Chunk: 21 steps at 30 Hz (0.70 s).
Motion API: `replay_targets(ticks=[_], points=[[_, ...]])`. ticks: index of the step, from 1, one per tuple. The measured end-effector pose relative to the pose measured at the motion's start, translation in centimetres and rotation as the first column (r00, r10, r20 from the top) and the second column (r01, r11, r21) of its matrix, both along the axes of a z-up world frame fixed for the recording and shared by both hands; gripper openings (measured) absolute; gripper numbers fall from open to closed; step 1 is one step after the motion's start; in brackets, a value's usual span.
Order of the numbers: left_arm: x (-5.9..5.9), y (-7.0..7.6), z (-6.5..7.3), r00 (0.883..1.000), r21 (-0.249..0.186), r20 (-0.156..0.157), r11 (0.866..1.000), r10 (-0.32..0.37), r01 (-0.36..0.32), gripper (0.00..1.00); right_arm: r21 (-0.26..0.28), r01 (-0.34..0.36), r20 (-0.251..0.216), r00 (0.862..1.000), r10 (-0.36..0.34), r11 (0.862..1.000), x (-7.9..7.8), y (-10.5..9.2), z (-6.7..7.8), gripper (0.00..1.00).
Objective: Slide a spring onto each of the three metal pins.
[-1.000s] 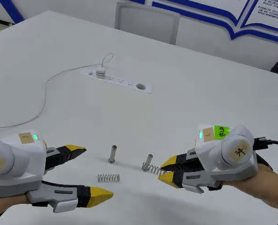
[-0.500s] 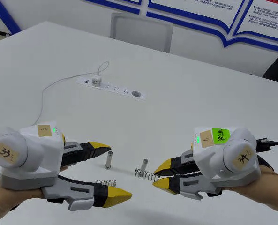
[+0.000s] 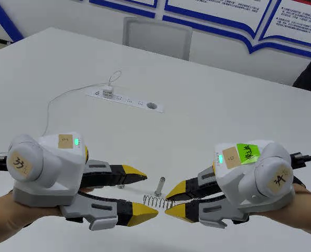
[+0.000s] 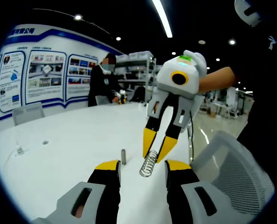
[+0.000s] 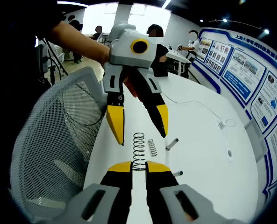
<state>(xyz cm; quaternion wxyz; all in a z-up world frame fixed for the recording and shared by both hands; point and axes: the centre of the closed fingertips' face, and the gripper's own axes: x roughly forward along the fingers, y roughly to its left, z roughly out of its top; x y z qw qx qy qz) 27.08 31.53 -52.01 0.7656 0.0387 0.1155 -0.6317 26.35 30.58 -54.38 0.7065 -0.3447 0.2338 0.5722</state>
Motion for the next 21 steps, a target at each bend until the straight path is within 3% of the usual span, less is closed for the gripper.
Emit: replay_targets(ticks=[21], points=[[-0.22,-0.39,-0.75,0.997,0.055,0.021,0.996,-0.069,0.068,0.17,-0.001,-0.030,0.006,1.000,0.030,1.000,0.25,0.41,0.36,0.10]])
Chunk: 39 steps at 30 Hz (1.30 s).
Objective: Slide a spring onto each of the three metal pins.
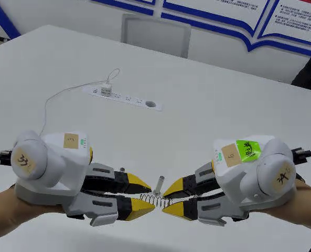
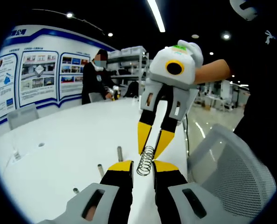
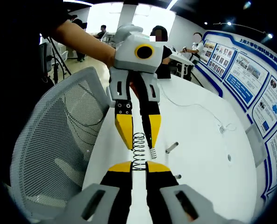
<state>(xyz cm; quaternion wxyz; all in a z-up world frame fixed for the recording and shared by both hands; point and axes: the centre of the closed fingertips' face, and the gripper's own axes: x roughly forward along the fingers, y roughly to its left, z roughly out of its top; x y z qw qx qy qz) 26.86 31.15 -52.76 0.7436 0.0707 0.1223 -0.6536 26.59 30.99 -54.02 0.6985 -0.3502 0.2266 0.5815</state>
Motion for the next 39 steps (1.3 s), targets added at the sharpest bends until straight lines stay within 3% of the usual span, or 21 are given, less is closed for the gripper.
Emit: replay_targets(ticks=[5,8,11,17,20,24,26,29,34,39], points=[[0.0,-0.1,-0.3,0.999,0.024,0.029,1.000,-0.012,0.012,0.13,-0.003,-0.004,0.002,1.000,0.004,1.000,0.1,0.0,0.0,0.10],[-0.1,-0.1,-0.5,0.995,0.051,0.097,0.998,-0.029,0.025,0.11,-0.008,-0.007,0.013,1.000,0.007,1.000,0.3,-0.1,0.0,0.10],[-0.1,-0.1,-0.3,0.992,0.053,0.119,0.998,-0.035,0.029,0.10,-0.007,-0.005,0.020,1.000,0.005,1.000,0.3,-0.1,0.0,0.10],[0.0,-0.3,0.1,0.993,0.040,0.114,0.999,-0.036,0.031,0.10,0.016,0.013,0.023,1.000,-0.014,1.000,0.4,-0.3,0.5,0.12],[-0.1,-0.5,0.3,0.991,0.045,0.124,0.998,-0.050,0.044,0.10,0.031,0.025,-0.002,1.000,-0.025,0.999,0.4,-0.5,0.4,0.12],[-0.5,-0.8,0.9,0.989,0.036,0.132,0.997,-0.067,0.063,0.10,0.015,0.028,-0.011,1.000,-0.028,0.999,0.3,-0.7,-0.1,0.15],[-0.4,-0.7,0.8,0.986,0.050,0.149,0.997,-0.068,0.062,0.10,0.024,0.023,-0.008,1.000,-0.023,0.999,0.2,-0.6,0.0,0.12],[-0.5,-0.6,0.7,0.987,0.048,0.144,0.997,-0.073,0.066,0.10,0.028,0.027,-0.014,1.000,-0.027,0.999,0.2,-0.5,0.1,0.11],[-0.7,-0.5,0.2,0.983,0.073,0.162,0.995,-0.082,0.071,0.10,0.042,0.024,-0.033,0.999,-0.022,0.999,-0.1,-0.3,0.6,0.11],[-0.6,-0.4,-0.2,0.982,0.092,0.172,0.994,-0.078,0.062,0.10,0.095,0.017,-0.049,0.999,-0.012,0.995,-0.4,0.4,1.7,0.11]])
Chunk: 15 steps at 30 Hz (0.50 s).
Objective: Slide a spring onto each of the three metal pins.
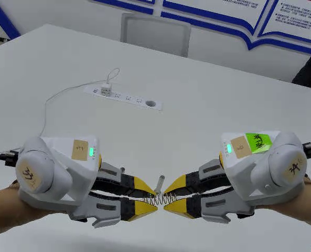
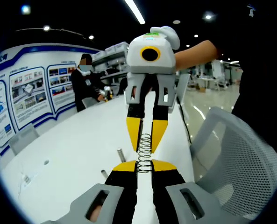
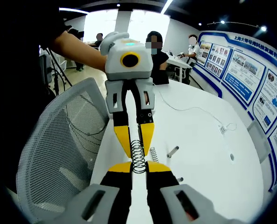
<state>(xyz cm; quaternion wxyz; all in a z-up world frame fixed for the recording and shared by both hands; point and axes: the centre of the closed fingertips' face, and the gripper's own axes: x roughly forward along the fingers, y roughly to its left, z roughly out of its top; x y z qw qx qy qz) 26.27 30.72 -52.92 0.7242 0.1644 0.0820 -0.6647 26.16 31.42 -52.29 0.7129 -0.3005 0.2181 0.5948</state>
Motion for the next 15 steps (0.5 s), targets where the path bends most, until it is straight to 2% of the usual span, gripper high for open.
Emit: replay_targets(ticks=[1,5,10,15], points=[[0.0,0.0,-0.1,1.000,0.004,0.002,1.000,0.002,-0.002,0.10,0.030,-0.004,-0.007,1.000,0.005,1.000,-0.1,0.4,0.5,0.11],[0.2,0.0,-0.2,1.000,0.008,0.005,1.000,0.011,-0.011,0.10,0.043,-0.008,-0.008,1.000,0.008,0.999,-0.2,0.9,0.9,0.11],[0.2,0.0,-0.3,1.000,0.004,0.014,1.000,0.019,-0.019,0.10,0.093,0.005,-0.028,1.000,-0.003,0.996,-0.2,1.6,1.4,0.11],[0.1,-0.1,-0.3,1.000,-0.009,-0.004,0.999,0.031,-0.031,0.10,0.131,0.014,-0.049,0.999,-0.008,0.991,-0.4,2.2,1.8,0.11]])
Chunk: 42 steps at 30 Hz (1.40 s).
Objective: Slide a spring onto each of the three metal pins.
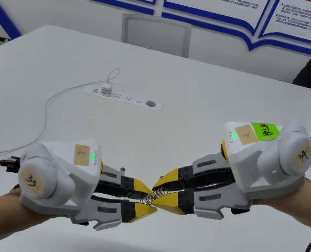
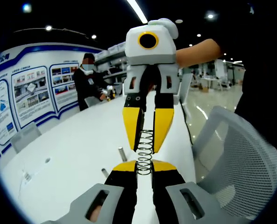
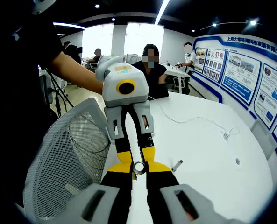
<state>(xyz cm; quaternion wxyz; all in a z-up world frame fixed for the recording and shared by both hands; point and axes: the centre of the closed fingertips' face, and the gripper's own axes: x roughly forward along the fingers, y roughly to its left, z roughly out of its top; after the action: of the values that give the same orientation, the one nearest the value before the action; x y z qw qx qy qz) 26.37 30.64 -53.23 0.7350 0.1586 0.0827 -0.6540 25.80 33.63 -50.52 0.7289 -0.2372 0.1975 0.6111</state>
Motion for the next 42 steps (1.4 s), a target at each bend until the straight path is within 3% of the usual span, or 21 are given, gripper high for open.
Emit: replay_targets(ticks=[9,18,20,23,35,42], points=[[0.0,-0.2,0.2,1.000,-0.030,-0.023,0.999,0.016,-0.016,0.10,0.044,0.017,-0.026,1.000,-0.016,0.999,0.1,0.8,0.5,0.11],[0.5,0.2,-0.2,0.998,-0.041,-0.034,0.998,0.045,-0.046,0.11,0.025,0.026,-0.021,0.999,-0.026,0.999,0.6,1.2,0.2,0.10],[0.8,0.5,-0.3,0.998,-0.041,-0.010,0.997,0.065,-0.065,0.11,0.016,0.036,-0.016,0.999,-0.036,0.999,1.0,1.2,0.0,0.10],[1.0,0.8,-0.2,0.996,-0.063,-0.037,0.994,0.082,-0.084,0.12,0.026,0.041,-0.022,0.999,-0.040,0.999,1.3,1.5,0.1,0.10],[2.3,2.7,-1.2,0.986,-0.055,-0.060,0.985,0.158,-0.161,0.37,0.005,0.052,-0.015,0.999,-0.052,0.999,2.2,1.5,-0.4,0.10],[3.2,4.1,-2.0,0.972,-0.046,-0.078,0.973,0.222,-0.226,0.46,-0.002,0.071,-0.016,0.997,-0.071,0.997,2.9,0.9,-0.7,0.10]])
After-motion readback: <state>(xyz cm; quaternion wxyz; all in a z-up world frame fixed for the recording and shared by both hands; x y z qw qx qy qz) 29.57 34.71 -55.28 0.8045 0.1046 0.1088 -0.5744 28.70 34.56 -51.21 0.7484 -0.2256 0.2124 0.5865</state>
